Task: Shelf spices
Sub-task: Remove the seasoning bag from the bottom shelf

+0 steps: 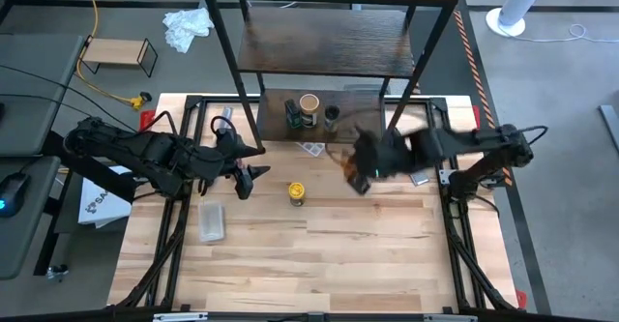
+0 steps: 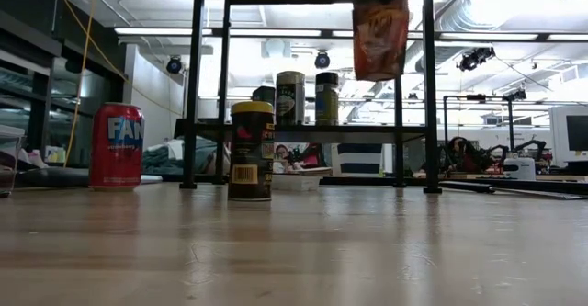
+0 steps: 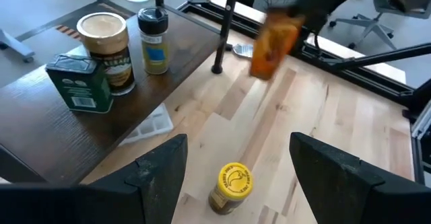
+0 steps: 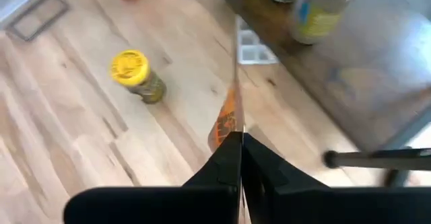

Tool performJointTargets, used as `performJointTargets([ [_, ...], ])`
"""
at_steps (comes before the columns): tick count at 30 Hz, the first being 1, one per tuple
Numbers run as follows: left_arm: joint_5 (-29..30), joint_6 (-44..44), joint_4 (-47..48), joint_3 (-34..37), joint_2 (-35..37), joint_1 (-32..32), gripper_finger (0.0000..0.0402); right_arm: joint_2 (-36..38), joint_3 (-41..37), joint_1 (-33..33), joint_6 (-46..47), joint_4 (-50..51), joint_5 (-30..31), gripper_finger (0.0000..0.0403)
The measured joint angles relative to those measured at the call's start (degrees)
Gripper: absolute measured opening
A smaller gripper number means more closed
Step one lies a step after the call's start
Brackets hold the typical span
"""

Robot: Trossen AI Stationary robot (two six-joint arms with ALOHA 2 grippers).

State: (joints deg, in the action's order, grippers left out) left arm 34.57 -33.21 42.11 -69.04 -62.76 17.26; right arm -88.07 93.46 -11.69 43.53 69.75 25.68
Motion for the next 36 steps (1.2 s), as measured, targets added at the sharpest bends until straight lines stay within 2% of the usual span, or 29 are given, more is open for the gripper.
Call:
performJointTargets([
  [4, 0.67, -0.17, -0.01, 0.0, 0.0, 0.0, 0.0257, -0.95, -11.31, -4.09, 2.98, -16.3, -0.81, 0.0],
  [8, 0.79, -0.7, -0.1, 0.0, 0.0, -0.04, 0.0257, -2.01, -23.49, -4.08, 3.13, -36.68, -4.19, 0.0],
  [11, 0.92, -1.18, -0.13, 0.0, 0.0, -0.04, 0.0257, -2.93, -28.63, -3.38, 5.35, -45.09, -4.79, 0.0],
  [17, 1.25, -2.03, -0.08, 0.0, 0.0, -0.04, 0.0257, -3.59, -29.64, -3.29, 2.67, -45.63, -5.41, 0.0],
  [24, 2.05, -2.6, -0.07, 0.0, 0.0, -0.04, 0.0257, -3.78, -29.58, -3.29, -2.53, -44.41, -11.17, 0.0],
  [31, 2.29, -2.6, -0.05, 0.0, 0.0, -0.04, 0.0257, -3.81, -29.56, -3.29, -4.72, -44.65, -10.84, 0.0002],
  [36, 2.57, -2.6, -0.04, 0.0, 0.0, -0.04, 0.0257, -3.81, -29.56, -3.29, -5.5, -44.77, -11.87, 0.0034],
])
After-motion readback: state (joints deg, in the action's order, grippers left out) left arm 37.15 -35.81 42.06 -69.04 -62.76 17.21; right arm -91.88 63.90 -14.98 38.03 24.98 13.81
